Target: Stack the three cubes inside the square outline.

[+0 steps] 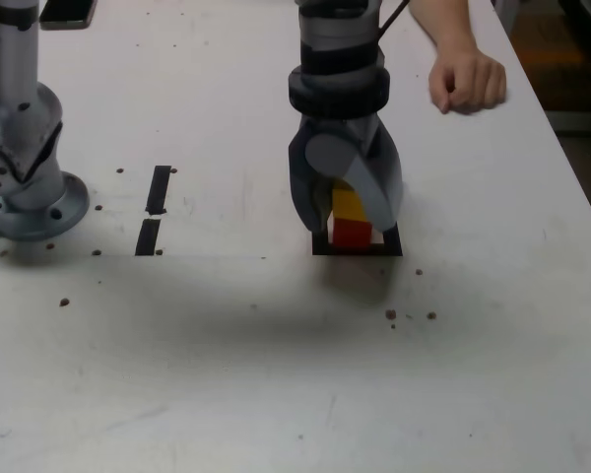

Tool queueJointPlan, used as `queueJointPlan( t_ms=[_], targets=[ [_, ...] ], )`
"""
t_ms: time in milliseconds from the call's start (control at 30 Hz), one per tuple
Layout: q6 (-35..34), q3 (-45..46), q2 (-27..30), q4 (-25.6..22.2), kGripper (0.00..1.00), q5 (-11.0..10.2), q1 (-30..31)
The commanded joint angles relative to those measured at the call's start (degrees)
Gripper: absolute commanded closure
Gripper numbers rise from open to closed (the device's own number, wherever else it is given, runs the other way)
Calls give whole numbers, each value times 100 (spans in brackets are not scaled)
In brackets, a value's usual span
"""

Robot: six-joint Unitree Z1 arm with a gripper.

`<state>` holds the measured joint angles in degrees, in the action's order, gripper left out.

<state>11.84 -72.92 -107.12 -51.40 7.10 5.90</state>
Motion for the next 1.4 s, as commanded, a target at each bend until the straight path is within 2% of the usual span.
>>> queueJointPlan(
  t_ms=[0,133,333,433,733,900,1000,1167,1367],
  targets=[
    [15,18,8,7,25,-7,-10],
    [20,38,27,6,16,9,-10],
    [20,65,81,-83,11,33,-10],
    [9,39,151,-196,10,-41,-10],
    [-127,-532,459,-1120,10,-676,-46],
    [6,-932,420,-1568,10,-1004,-218],
    [240,-1084,304,-1705,10,-1123,-433],
    [748,-1196,33,-1791,10,-1144,-922],
    [1110,-1313,-281,-1856,10,-1009,-1264]
  ],
)
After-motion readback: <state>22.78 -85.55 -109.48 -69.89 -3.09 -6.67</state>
